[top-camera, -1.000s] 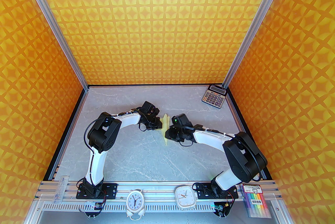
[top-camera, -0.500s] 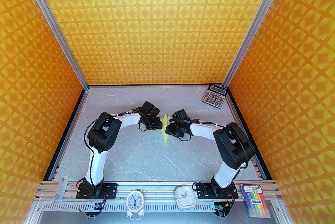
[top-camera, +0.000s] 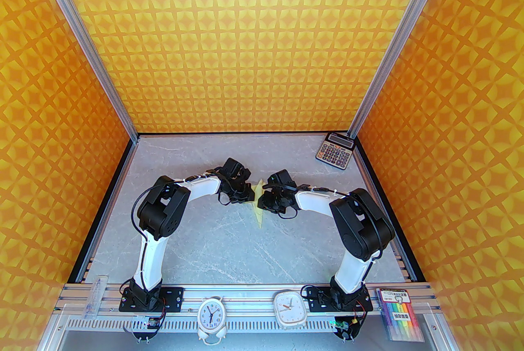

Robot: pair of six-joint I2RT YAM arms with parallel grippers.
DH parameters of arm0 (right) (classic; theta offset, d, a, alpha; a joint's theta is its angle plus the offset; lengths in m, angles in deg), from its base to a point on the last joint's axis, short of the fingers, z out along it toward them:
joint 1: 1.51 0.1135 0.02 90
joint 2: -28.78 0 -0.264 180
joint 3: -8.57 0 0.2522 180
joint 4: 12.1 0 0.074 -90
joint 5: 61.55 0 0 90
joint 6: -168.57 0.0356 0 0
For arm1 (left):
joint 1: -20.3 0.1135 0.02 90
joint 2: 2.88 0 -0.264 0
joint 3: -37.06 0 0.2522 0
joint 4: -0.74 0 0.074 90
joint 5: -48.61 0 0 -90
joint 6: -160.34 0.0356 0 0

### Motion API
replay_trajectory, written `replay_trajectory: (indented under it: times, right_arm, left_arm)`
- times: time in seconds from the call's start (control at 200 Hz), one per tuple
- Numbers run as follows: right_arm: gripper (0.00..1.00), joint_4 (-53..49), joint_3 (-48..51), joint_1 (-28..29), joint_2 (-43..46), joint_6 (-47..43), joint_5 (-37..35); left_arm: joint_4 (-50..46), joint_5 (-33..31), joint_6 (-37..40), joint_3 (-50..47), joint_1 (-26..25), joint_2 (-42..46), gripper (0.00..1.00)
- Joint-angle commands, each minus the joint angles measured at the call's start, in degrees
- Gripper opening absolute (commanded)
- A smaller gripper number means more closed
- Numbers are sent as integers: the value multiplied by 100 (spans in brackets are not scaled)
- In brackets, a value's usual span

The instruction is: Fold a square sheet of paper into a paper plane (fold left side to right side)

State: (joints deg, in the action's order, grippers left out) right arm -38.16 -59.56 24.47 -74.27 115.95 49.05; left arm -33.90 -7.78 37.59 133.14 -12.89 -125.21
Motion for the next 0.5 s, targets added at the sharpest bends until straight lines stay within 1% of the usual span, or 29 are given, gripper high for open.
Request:
replay_trajectory:
  times: [0.0, 0.495]
  right_arm:
    - [26, 114, -113, 4, -172, -117, 134]
    - [24, 52, -133, 6, -195, -153, 132]
  left_arm:
    - [-185, -51, 166, 234, -61, -168, 8]
    - [-284, -54, 227, 389, -59, -415, 7]
